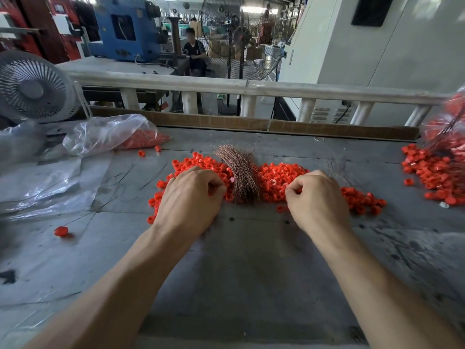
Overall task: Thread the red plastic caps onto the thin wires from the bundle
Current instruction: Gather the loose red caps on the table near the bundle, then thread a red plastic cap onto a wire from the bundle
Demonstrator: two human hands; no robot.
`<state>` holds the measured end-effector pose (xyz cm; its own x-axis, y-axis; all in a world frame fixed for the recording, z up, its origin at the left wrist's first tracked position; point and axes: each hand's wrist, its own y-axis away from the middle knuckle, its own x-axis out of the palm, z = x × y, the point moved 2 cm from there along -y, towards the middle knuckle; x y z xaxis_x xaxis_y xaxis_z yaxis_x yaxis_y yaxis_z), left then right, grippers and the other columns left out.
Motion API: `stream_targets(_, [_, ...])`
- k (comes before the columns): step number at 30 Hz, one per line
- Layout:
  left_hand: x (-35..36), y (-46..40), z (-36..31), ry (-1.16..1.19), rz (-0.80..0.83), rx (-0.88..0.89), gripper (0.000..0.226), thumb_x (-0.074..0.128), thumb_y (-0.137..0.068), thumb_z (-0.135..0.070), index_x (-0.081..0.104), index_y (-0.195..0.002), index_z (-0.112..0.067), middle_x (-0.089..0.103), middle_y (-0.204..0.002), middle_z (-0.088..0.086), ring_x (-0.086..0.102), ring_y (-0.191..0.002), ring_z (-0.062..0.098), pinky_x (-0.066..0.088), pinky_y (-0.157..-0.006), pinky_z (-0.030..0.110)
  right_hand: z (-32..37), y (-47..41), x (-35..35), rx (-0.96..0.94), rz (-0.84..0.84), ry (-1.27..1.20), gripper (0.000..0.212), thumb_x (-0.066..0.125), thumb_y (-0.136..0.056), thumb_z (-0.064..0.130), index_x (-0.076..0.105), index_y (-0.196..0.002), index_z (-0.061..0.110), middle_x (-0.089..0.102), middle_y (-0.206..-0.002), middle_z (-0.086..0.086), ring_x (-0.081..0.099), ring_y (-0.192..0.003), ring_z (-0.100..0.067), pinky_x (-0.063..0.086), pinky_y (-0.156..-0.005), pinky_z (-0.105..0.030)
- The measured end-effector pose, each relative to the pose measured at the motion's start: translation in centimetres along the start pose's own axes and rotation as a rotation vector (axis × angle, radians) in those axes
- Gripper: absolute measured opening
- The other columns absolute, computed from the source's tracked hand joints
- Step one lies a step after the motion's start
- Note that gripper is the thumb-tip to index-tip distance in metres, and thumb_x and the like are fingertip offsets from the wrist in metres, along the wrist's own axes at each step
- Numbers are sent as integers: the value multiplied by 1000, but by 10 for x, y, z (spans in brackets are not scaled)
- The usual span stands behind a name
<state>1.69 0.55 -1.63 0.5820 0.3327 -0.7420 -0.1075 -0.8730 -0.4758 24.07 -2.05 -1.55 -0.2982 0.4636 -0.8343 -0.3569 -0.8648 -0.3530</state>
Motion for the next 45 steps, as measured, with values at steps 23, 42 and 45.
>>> stream_targets(23, [-1, 0, -5, 110, 26, 0, 12, 67, -93, -30, 75, -85, -26, 69, -85, -14, 59, -79, -1, 39, -65, 11, 6, -1, -9, 45, -88, -426, 15, 71, -91, 17, 79, -79, 16, 67, -69, 20, 66, -76, 1, 49, -69, -17])
stream_targets(42, [4, 2, -11, 249, 105, 44, 13, 68, -93, -26, 75, -83, -21, 71, -77, -12, 63, -78, 6, 46, -65, 18, -1, -4, -4, 89, 66, -462, 24, 70, -91, 22, 73, -67, 26, 68, -62, 25, 64, -61, 4, 36, -45, -11])
stream_targets(45, [5, 3, -11, 250, 102, 54, 14, 68, -93, -25, 74, -81, -21, 69, -73, -12, 62, -76, 6, 45, -62, 16, -5, -9, -20, 106, 22, -370, 21, 67, -89, 24, 73, -69, 25, 69, -60, 18, 66, -60, -6, 44, -54, -21])
